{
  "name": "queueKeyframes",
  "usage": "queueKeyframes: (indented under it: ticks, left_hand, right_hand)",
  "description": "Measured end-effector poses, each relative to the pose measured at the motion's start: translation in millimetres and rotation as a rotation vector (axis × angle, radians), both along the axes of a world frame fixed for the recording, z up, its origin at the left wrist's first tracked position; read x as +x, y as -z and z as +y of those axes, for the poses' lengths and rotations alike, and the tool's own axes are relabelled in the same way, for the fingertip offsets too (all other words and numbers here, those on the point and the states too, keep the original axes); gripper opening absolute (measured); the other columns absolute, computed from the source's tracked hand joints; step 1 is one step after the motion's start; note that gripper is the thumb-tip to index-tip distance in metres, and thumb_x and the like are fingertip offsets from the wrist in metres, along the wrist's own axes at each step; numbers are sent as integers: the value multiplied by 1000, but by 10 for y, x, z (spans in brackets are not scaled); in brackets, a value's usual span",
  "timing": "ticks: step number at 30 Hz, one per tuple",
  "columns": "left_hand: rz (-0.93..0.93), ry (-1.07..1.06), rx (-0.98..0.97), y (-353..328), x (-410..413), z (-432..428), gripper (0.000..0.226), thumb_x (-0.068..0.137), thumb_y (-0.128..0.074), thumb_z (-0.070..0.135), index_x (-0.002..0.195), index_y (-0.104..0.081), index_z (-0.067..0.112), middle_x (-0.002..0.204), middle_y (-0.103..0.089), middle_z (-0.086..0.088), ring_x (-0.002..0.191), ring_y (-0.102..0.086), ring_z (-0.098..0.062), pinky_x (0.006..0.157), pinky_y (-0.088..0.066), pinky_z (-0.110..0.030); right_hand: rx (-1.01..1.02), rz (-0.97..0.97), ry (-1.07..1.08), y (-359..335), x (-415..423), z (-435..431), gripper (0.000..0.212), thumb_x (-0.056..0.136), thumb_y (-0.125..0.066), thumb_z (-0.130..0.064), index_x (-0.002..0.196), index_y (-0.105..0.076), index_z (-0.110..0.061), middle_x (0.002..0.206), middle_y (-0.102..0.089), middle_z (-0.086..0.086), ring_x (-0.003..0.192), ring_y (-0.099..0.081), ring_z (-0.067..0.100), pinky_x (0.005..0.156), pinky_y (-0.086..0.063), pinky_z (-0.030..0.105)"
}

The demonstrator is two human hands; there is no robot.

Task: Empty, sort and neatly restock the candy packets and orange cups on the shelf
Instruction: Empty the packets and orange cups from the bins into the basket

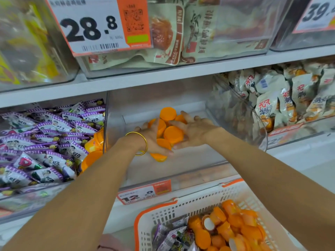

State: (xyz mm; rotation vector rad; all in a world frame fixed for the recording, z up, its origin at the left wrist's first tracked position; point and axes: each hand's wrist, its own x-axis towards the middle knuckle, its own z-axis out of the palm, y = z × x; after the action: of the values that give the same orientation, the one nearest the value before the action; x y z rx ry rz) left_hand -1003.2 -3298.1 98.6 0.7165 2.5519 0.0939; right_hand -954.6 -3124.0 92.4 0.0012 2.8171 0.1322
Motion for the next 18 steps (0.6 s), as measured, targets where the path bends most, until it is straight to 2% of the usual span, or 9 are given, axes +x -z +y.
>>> queueKeyframes:
  ticks: [3,7,10,11,13,15,18]
  left_hand:
    - [15,6,14,13,-26,7,116,60,-74,64,147,-4,30,144,-27,-2,129,-30,-29,103,-31,-34]
    - [6,21,-47,-27,-53,-23,121,44,-71,61,144,-9,34,134,-34,1,119,-36,-28,98,-40,-36]
    - [56,-29,16,-39,-47,-17,92,42,-62,52,125,-30,28,111,-41,1,104,-39,-23,90,-42,-34]
    - [65,-71,42,-39,-35,-11,89,45,-61,53,125,-32,26,110,-41,0,104,-39,-23,87,-40,-33]
    - [61,-136,54,-27,1,3,91,57,-63,59,132,-28,24,117,-39,-4,112,-36,-26,86,-34,-31]
    - [86,-134,27,12,41,17,92,66,-63,66,137,-23,22,125,-37,-7,119,-33,-27,93,-30,-32]
    - [123,-98,18,118,62,-6,103,68,-60,71,143,-8,23,135,-33,-7,128,-28,-29,104,-27,-36]
  right_hand:
    - [-66,31,-19,61,-17,-15,88,75,-49,-77,146,-10,-43,159,12,0,133,-33,38,103,-34,45]
    - [-203,50,-25,93,-4,68,75,74,-55,-74,136,-28,-43,157,6,-5,124,-43,37,101,-36,41]
    - [-213,60,-2,106,16,108,76,73,-55,-75,137,-27,-46,155,3,-5,121,-45,37,100,-36,40]
    - [-205,56,11,113,26,112,78,72,-55,-77,138,-25,-48,156,6,-5,123,-43,38,101,-36,41]
    - [-190,41,38,129,45,106,82,70,-55,-78,140,-22,-50,157,14,-4,127,-38,40,102,-35,43]
    - [-212,37,79,137,57,91,83,68,-58,-77,138,-24,-49,157,16,-2,130,-34,41,104,-35,44]
    - [-256,87,98,134,54,86,74,66,-65,-72,128,-35,-47,151,-3,1,120,-44,38,99,-40,41]
